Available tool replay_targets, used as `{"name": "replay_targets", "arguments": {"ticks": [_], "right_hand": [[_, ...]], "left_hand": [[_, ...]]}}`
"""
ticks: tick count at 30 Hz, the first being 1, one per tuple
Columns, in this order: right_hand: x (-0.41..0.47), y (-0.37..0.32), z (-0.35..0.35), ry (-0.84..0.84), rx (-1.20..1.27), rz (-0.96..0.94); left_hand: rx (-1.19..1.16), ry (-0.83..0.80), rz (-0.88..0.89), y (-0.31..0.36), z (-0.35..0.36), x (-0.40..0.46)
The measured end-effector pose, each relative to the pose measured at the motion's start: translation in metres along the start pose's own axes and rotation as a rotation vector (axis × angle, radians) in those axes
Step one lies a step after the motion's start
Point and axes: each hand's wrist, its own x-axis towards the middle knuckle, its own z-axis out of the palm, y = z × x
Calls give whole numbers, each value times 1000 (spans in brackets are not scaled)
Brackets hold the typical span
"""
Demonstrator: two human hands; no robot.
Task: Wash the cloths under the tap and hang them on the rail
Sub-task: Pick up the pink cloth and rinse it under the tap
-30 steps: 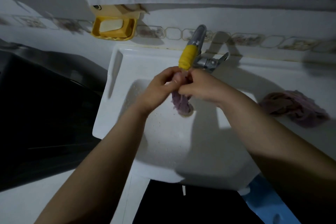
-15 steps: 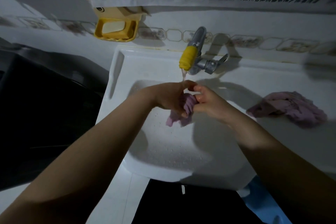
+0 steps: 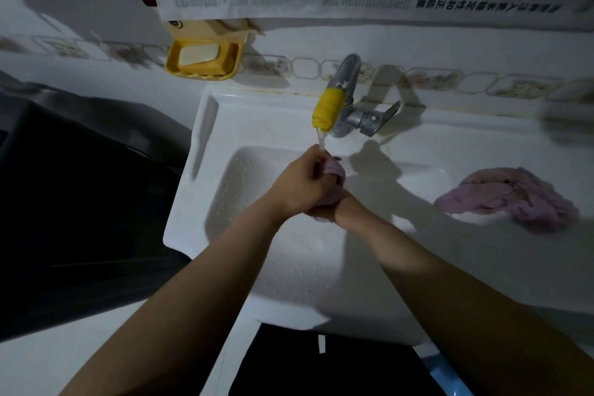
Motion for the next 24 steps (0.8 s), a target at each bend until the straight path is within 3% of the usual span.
{"name": "replay_targets", "arguments": {"ticks": [4, 6, 8, 11, 13, 15, 17, 21, 24], "right_hand": [[9, -1, 4, 147, 252, 76], [10, 4, -1, 259, 83, 70], [9, 10, -6, 267, 31, 129], [12, 18, -15, 152, 118, 277], [12, 13, -25, 75, 51, 313], [15, 1, -36, 93, -103, 282], [19, -13, -43, 157, -48, 216], [22, -45, -41, 252, 267, 57], [19, -61, -23, 296, 354, 0]], "left_hand": [[-467, 120, -208, 0, -12, 5], [-553, 195, -219, -3, -24, 8], [-568, 273, -245, -10, -39, 13], [-429, 276, -335, -21, -56, 19], [-194, 234, -362, -36, -63, 22], [25, 110, -379, -50, -66, 25], [67, -31, -431, -60, -62, 25], [-379, -51, -665, -59, -39, 15], [-842, 67, -720, -51, -15, 24]]}}
